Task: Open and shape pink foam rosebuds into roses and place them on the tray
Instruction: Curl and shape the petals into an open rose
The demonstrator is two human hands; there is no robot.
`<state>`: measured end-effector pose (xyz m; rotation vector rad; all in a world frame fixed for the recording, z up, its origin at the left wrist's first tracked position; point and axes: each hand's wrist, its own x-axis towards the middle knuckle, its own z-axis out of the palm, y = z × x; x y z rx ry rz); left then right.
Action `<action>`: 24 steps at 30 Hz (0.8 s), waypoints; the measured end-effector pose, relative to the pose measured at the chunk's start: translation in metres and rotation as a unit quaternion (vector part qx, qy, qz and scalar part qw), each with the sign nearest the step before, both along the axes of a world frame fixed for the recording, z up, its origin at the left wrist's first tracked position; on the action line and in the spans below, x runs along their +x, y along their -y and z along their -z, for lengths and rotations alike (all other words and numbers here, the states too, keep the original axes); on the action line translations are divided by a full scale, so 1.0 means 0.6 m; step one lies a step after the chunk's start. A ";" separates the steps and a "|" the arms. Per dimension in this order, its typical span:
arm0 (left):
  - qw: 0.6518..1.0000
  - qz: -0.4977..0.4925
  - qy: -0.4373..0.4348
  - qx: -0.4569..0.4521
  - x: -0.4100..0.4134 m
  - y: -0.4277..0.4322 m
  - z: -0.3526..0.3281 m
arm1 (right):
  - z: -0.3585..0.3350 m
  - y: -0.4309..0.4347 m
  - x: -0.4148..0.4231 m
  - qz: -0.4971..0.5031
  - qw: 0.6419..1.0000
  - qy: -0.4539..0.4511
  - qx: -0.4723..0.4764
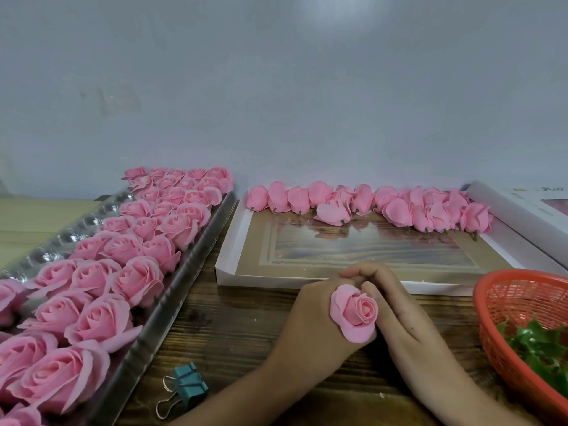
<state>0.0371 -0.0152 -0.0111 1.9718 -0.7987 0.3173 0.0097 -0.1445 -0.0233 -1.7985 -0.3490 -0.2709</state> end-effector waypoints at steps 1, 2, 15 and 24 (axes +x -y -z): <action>1.000 0.000 0.000 -0.002 0.001 0.000 0.001 | -0.001 -0.001 0.000 -0.002 1.000 0.002 0.001; 1.000 -0.001 0.002 -0.006 0.001 0.000 0.001 | -0.001 -0.001 0.001 -0.002 1.000 0.004 0.004; 0.998 0.000 -0.057 -0.007 0.004 -0.002 0.000 | -0.023 -0.004 -0.016 0.065 0.979 0.183 -0.058; 0.992 0.030 -0.114 -0.042 0.007 -0.001 0.005 | -0.022 -0.009 -0.011 0.046 0.973 0.182 -0.136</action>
